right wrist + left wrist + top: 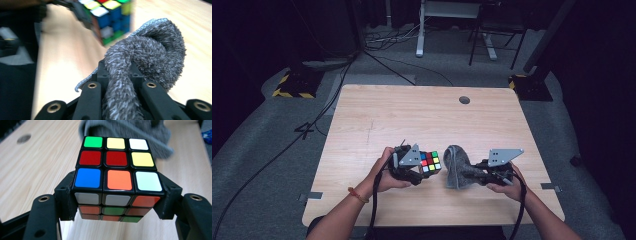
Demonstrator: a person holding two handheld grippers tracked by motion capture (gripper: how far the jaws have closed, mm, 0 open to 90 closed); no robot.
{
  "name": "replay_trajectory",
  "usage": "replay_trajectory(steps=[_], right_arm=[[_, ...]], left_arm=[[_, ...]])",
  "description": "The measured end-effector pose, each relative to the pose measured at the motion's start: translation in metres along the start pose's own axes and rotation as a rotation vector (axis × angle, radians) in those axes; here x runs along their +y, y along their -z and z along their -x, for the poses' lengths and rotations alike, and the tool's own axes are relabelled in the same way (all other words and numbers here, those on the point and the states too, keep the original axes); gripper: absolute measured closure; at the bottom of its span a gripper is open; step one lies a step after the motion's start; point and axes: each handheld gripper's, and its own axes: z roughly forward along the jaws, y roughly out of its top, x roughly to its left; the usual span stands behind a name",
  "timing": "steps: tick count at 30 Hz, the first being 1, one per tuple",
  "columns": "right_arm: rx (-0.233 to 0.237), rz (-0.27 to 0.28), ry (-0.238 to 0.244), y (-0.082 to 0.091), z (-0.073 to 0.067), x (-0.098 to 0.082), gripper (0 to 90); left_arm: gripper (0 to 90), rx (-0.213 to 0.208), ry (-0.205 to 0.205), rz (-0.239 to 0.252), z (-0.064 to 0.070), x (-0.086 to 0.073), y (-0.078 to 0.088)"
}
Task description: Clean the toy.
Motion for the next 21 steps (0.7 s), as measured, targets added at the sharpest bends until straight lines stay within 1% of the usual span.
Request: replay_trajectory(steps=[2,3,4,6,7,8,9,11,12,14,15,16,17,19,21], right_arm=[[-0.043,-0.026,-0.010,0.000,0.007,-0.004,77.1],[-0.051,-0.033,-0.024,-0.001,0.010,-0.007,76.9],[-0.060,-0.048,-0.033,-0.002,0.014,-0.009,76.6],[-0.092,-0.083,-0.036,-0.005,0.019,-0.013,76.2],[-0.087,-0.083,-0.055,-0.006,0.022,-0.016,76.1],[-0.085,-0.085,-0.070,-0.007,0.025,-0.018,75.6],[-0.093,-0.099,-0.076,-0.009,0.026,-0.021,75.3],[-0.110,-0.131,-0.064,-0.013,0.028,-0.025,74.4],[-0.112,-0.145,-0.068,-0.014,0.029,-0.028,73.9],[-0.109,-0.170,-0.081,-0.017,0.030,-0.034,72.5],[-0.106,-0.172,-0.086,-0.018,0.031,-0.037,71.8],[-0.106,-0.172,-0.092,-0.018,0.031,-0.040,70.7],[-0.108,-0.172,-0.098,-0.019,0.032,-0.041,69.5],[-0.106,-0.178,-0.100,-0.019,0.032,-0.042,65.4],[-0.124,-0.185,-0.094,-0.018,0.032,-0.041,57.9]], left_arm=[[33.5,0.016,0.007,-0.037,-0.003,-0.007,-0.001],[33.4,0.019,0.015,-0.046,-0.005,-0.011,-0.002],[33.5,0.010,0.031,-0.048,-0.007,-0.015,-0.003],[33.4,0.003,0.040,-0.063,-0.008,-0.020,-0.005],[33.4,0.008,0.048,-0.068,-0.009,-0.023,-0.007],[33.4,0.006,0.056,-0.076,-0.010,-0.026,-0.008],[33.4,-0.003,0.068,-0.076,-0.011,-0.030,-0.009],[33.4,-0.009,0.089,-0.088,-0.012,-0.036,-0.012],[33.4,-0.013,0.089,-0.101,-0.012,-0.038,-0.014],[33.3,-0.005,0.090,-0.125,-0.011,-0.042,-0.017],[33.3,-0.014,0.096,-0.119,-0.012,-0.045,-0.018],[33.3,-0.023,0.114,-0.110,-0.013,-0.047,-0.019],[33.3,-0.026,0.123,-0.106,-0.014,-0.048,-0.019],[33.2,-0.020,0.122,-0.113,-0.015,-0.048,-0.018],[32.0,-0.020,0.130,-0.117,-0.015,-0.049,-0.016]])
